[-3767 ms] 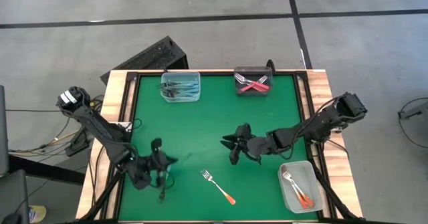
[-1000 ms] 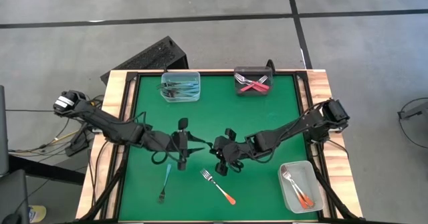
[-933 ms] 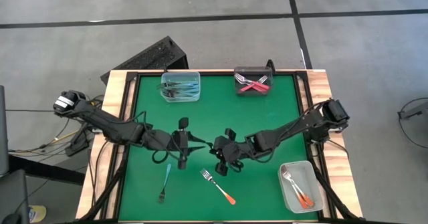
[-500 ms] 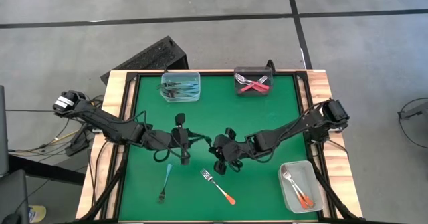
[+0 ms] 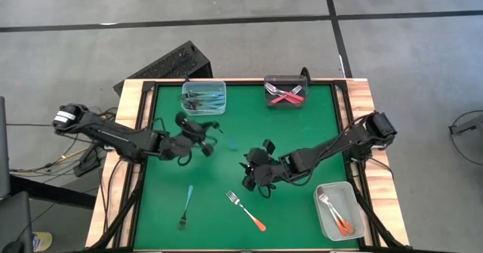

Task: Sort silverware by color (type)
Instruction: Put the black fork into the transparent bin

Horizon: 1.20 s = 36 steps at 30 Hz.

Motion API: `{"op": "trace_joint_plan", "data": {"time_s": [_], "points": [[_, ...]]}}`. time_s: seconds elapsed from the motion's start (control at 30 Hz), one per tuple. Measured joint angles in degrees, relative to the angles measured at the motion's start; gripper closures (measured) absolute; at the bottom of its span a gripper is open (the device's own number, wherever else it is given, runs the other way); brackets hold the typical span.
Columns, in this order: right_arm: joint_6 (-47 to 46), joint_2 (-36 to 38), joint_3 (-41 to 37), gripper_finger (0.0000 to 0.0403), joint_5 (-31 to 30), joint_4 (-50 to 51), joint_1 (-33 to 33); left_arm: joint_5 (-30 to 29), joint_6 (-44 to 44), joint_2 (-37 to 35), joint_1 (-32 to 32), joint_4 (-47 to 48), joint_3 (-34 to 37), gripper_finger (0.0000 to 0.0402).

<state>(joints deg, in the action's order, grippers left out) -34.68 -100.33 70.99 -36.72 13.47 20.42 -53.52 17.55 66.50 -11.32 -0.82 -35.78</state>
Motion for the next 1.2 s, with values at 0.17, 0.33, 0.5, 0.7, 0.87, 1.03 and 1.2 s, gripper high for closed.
{"op": "trace_joint_plan", "data": {"time_s": [0.17, 0.33, 0.5, 0.7, 0.87, 1.03, 1.2], "points": [[0.04, -0.07, -0.01, 0.0215, -1.7, 1.28, 0.7, -3.19, 4.12, -9.34, 4.22, -4.38, 9.09, 0.0401], [0.02, -0.09, -0.01, 0.0218, -4.03, 3.5, -0.04, -6.92, 6.14, -21.45, 9.18, -7.62, 15.94, 0.0401], [0.07, -0.09, -0.01, 0.0218, -5.76, 3.94, -0.17, -7.25, 5.42, -30.18, 14.92, -7.86, 18.95, 0.0401], [0.18, -0.09, -0.03, 0.0218, -11.28, 7.93, -0.88, -6.6, 0.16, -32.79, 23.27, -8.79, 19.31, 0.0401], [0.17, -0.09, -0.07, 0.0218, -11.33, 10.77, -3.2, 3.36, -1.15, -32.26, 32.56, -10.92, 19.29, 0.0401], [-0.75, -0.12, -3.19, 0.0218, -11.22, 10.12, -5.08, 8.73, 1.52, -29.55, 40.47, -10.73, 19.29, 0.0401], [-3.12, -0.11, -7.09, 0.0218, -10.75, 7.4, -5.61, 9.7, 3.66, -26.05, 46.05, -10.83, 19.29, 0.0401]]}}
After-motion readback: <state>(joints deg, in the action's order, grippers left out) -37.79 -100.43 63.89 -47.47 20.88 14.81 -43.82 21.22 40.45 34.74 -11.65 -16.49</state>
